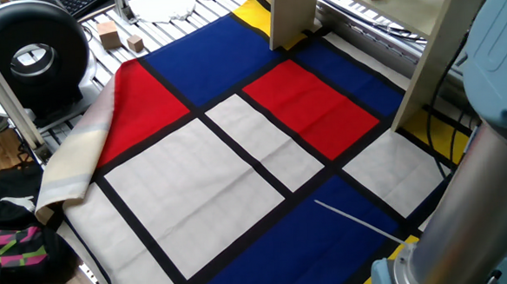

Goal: Take the object down from the shelf

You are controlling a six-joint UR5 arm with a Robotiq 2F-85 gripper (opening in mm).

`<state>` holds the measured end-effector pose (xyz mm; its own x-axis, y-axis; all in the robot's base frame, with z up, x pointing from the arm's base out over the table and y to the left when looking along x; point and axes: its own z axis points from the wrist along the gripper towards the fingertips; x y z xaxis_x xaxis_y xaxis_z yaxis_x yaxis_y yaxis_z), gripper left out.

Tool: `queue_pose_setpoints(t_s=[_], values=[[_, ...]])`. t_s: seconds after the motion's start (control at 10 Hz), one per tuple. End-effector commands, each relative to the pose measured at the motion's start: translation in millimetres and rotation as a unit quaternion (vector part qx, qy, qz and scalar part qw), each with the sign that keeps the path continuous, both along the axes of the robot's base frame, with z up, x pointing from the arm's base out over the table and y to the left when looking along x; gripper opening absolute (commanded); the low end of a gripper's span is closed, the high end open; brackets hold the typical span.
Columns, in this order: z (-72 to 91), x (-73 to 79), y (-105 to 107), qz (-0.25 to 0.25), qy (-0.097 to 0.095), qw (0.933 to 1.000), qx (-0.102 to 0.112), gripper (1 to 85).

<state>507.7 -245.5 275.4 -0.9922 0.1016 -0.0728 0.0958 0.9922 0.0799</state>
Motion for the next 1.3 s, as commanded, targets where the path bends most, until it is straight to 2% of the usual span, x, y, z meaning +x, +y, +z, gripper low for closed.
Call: queue_pose_setpoints(t_s=[0.0, 0.1, 0.2, 0.3, 0.6, 1.2], values=[[10.8, -4.7, 0, 0.037, 0.012, 0.9992, 0.006, 43.0], [10.3, -7.0, -2, 0.026, 0.012, 0.9996, 0.004, 44.3], [10.7, -7.9, 3, -0.004, 0.007, 0.9999, 0.013, 45.0], [9.5, -11.9, 1, -0.008, 0.003, 0.9999, 0.009, 44.3], [4.9, -15.7, -2, -0.015, -0.004, 0.9998, 0.015, 44.7], [-1.8, -13.2, 4, -0.017, -0.008, 0.9998, 0.009, 44.7]])
